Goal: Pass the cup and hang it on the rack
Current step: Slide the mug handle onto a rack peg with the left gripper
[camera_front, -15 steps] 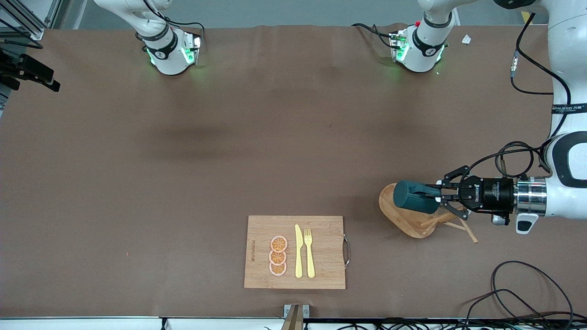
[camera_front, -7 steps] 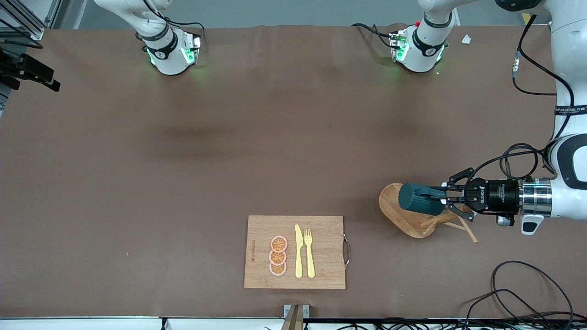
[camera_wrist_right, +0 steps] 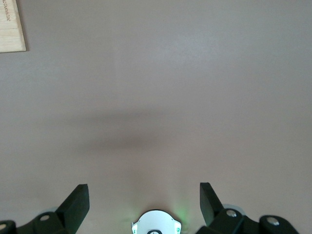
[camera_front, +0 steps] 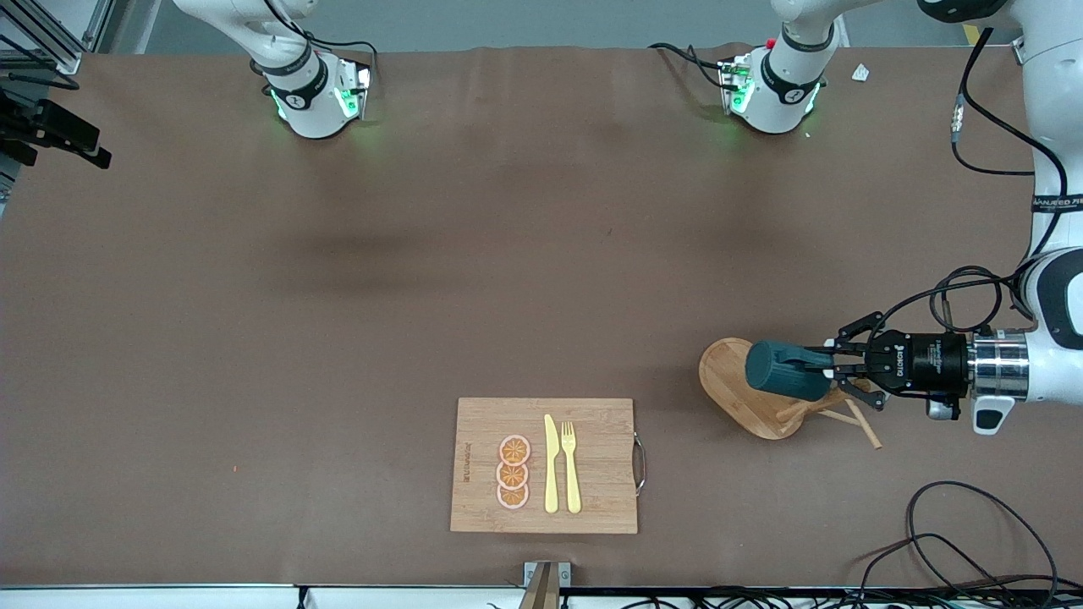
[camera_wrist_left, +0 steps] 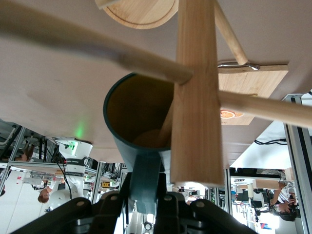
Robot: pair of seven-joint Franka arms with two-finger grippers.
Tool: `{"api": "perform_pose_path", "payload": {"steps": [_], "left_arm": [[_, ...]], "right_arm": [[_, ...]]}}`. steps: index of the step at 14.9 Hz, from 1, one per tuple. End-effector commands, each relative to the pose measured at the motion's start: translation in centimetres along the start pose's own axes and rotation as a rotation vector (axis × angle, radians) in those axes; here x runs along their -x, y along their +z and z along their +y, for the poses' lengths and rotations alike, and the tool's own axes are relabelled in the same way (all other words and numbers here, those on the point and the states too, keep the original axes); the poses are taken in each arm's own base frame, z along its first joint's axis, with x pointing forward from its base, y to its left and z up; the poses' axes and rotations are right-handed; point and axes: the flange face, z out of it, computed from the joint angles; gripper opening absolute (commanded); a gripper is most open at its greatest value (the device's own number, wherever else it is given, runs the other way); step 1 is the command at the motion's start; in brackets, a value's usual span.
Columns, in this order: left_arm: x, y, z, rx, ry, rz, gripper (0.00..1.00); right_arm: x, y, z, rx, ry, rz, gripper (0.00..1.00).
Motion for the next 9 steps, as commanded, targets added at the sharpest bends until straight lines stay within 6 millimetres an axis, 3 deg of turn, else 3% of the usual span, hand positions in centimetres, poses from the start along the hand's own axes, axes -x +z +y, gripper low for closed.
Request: {"api": "perform_pose_path", "payload": {"steps": [1, 9], "left_arm": [[-0.81, -0.74, -0.15, -0.005, 0.028, 0.006, 0.01], [-1.50, -0.64, -0.07, -0.003, 0.032, 0.002, 0.05]], "right_arm": [[0.44, -0.16, 0.07, -0.007, 0.006, 0.001, 1.00], [0.36, -0.18, 0.12, -0.002, 0.007, 0.004, 1.00]]}}
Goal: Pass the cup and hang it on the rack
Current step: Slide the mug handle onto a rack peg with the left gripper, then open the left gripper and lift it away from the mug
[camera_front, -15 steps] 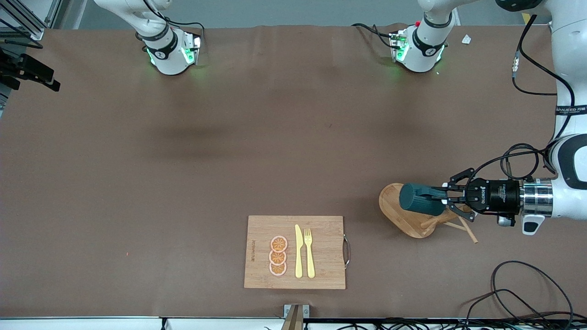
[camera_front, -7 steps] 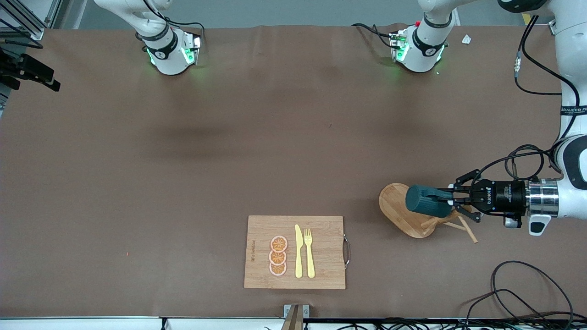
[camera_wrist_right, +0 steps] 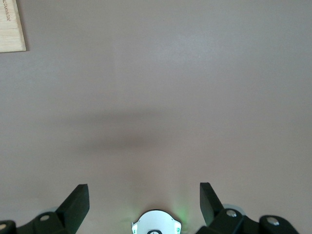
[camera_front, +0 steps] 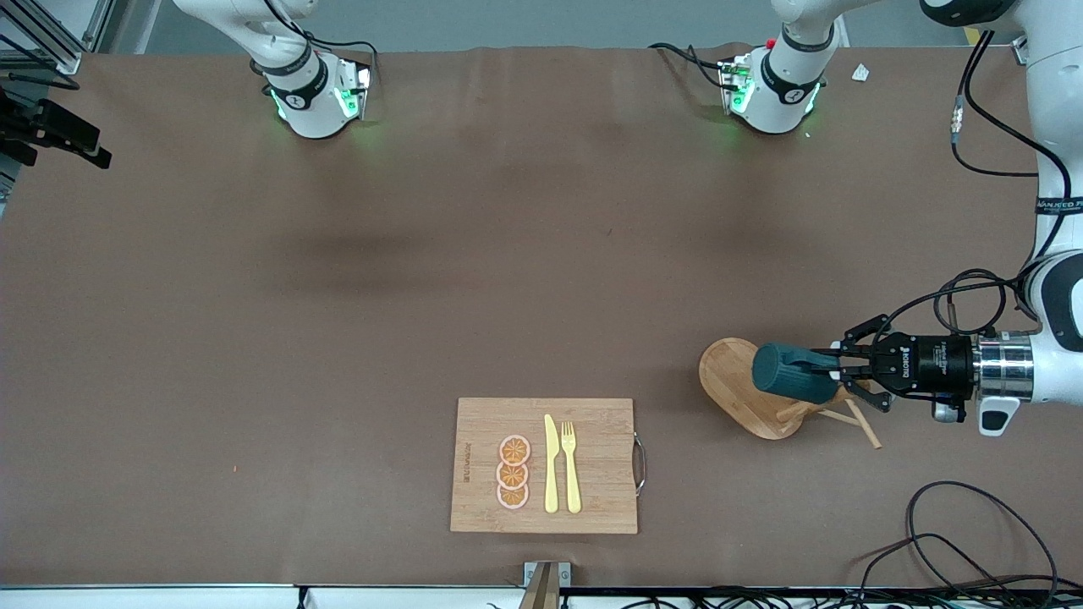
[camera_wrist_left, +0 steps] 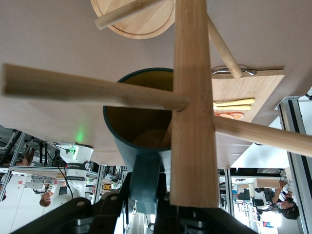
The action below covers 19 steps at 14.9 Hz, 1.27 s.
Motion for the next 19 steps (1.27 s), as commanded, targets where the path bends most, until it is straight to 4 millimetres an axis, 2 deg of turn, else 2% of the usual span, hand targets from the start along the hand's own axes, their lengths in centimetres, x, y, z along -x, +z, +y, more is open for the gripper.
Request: {"api": "perform_pose_path", "payload": {"steps": [1, 3, 4, 6, 8, 9, 10, 12, 13, 16, 19], "left_arm": [[-0.4, -0.5, 0.0, -0.002, 0.012, 0.003, 0.05], [-0.6, -0.5, 0.0, -0.001, 0.009, 0.002, 0.07], [-0.7, -0.5, 0.0, 0.002, 0.009, 0.003, 0.14], [-0.8, -0.5, 0.1, 0.003, 0.008, 0.002, 0.41], [-0.6, -0.6, 0.2, 0.007, 0.007, 0.002, 0.57], [-0.5, -0.5, 0.2, 0.006, 0.002, 0.002, 0.72], [-0.3, -0.4, 0.2, 0.005, 0.003, 0.000, 0.82], [0.2, -0.4, 0.2, 0.004, 0.008, 0.003, 0.96], [0.5, -0.3, 0.2, 0.004, 0.004, 0.004, 0.99], [1.7, 0.4, 0.5, -0.005, -0.014, -0.001, 0.99], [5.1, 0.1, 0.3, -0.003, 0.019, 0.016, 0.99]], "right_arm": [[0.4, -0.2, 0.2, 0.001, 0.006, 0.004, 1.00], [0.4, -0.2, 0.3, 0.012, 0.006, 0.005, 1.00], [0.3, -0.2, 0.3, 0.016, 0.007, 0.006, 1.00], [0.4, -0.4, 0.1, 0.019, 0.003, 0.012, 1.00], [0.3, -0.4, -0.2, 0.019, -0.002, 0.018, 1.00], [0.2, -0.5, -0.3, 0.018, -0.004, 0.023, 1.00], [0.2, -0.5, -0.3, 0.019, -0.005, 0.025, 1.00], [0.1, -0.6, -0.3, 0.017, -0.006, 0.034, 1.00], [0.1, -0.5, -0.3, 0.014, -0.006, 0.034, 1.00], [0.1, -0.5, -0.2, 0.009, -0.013, 0.034, 1.00], [0.1, -0.5, 0.0, 0.007, -0.038, 0.029, 1.00]]}}
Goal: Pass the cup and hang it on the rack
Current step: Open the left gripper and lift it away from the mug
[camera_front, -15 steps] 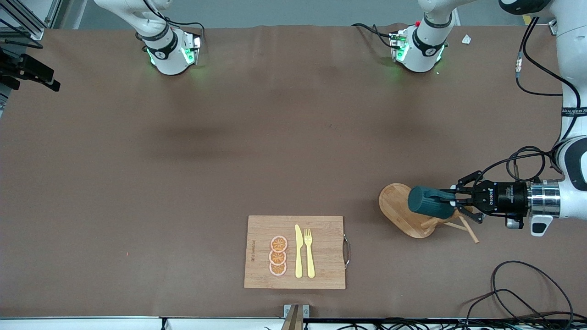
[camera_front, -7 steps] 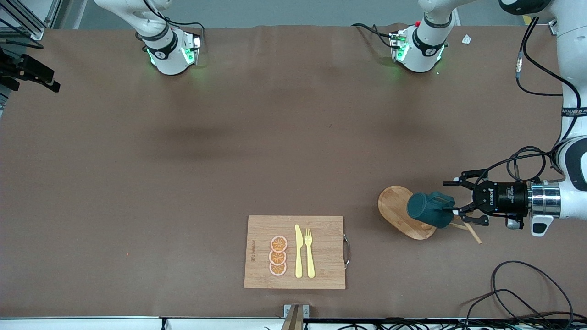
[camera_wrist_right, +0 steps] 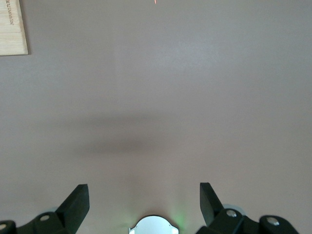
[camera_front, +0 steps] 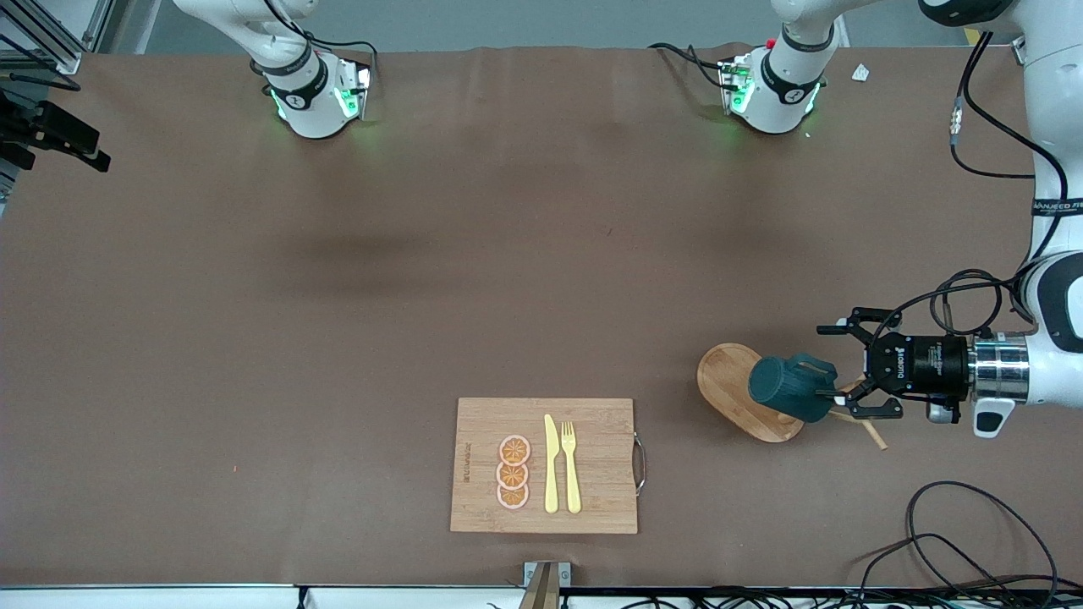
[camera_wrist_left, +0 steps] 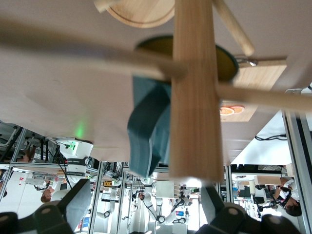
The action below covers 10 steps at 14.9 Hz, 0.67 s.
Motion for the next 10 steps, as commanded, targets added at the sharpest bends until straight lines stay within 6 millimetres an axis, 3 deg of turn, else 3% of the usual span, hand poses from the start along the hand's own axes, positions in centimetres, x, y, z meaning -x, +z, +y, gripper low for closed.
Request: {"api": "perform_pose_path", "payload": {"steps": [1, 9, 10], "left_arm": [[4.6, -0.2, -0.3, -0.001, 0.037, 0.035, 0.99], [14.1, -0.2, -1.7, 0.000, 0.172, 0.093, 1.00], [15.0, 0.6, -1.9, -0.020, 0.199, 0.132, 1.00]], "right_arm": [[0.4, -0.2, 0.3, -0.001, -0.015, 0.003, 1.00], [0.6, 0.0, 0.4, -0.004, -0.011, -0.012, 1.00], [0.6, 0.0, 0.4, -0.004, -0.012, -0.014, 1.00]]}}
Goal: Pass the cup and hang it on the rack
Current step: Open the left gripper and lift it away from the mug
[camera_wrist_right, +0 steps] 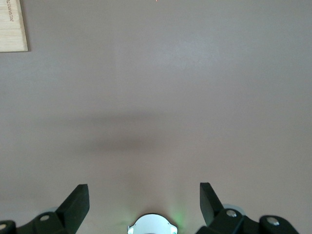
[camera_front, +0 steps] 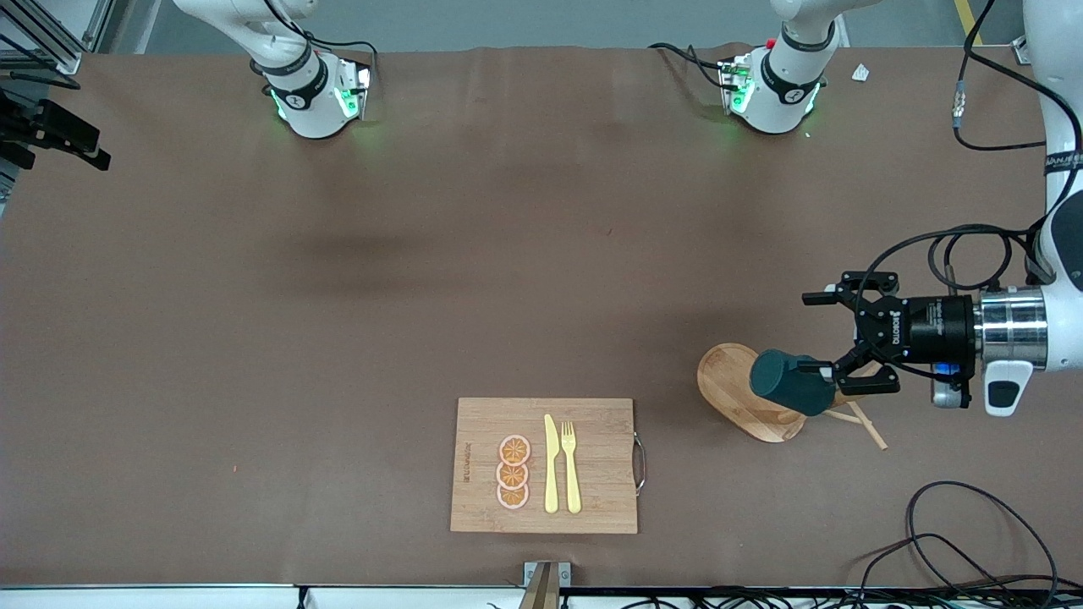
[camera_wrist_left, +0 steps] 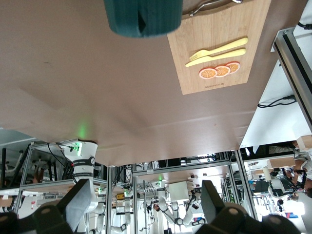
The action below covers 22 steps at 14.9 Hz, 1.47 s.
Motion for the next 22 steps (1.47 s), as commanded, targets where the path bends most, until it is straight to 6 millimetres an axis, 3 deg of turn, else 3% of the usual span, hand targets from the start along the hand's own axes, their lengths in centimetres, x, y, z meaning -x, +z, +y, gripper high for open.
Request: {"api": "perform_pose_path", "payload": {"steps": [1, 3, 11, 16, 22], "left_arm": [[3.5, 0.9, -0.2, -0.043, 0.072, 0.103, 1.00], [6.1, 2.6, -0.1, -0.095, 0.139, 0.211, 1.00], [13.2, 5.2, -1.8, -0.388, 0.676, 0.660, 1.00], [16.9, 4.0, -4.3, -0.561, 0.909, 0.859, 1.00], [17.7, -0.1, -7.6, -0.679, 0.974, 0.901, 1.00]], "right_arm": [[0.5, -0.1, 0.4, -0.003, -0.005, -0.003, 1.00], [0.5, -0.1, 0.4, -0.003, -0.005, -0.002, 1.00], [0.5, -0.2, 0.2, -0.004, -0.008, 0.000, 1.00], [0.4, -0.2, 0.2, -0.003, -0.008, 0.003, 1.00], [0.4, -0.2, 0.3, -0.004, -0.005, 0.003, 1.00]]}}
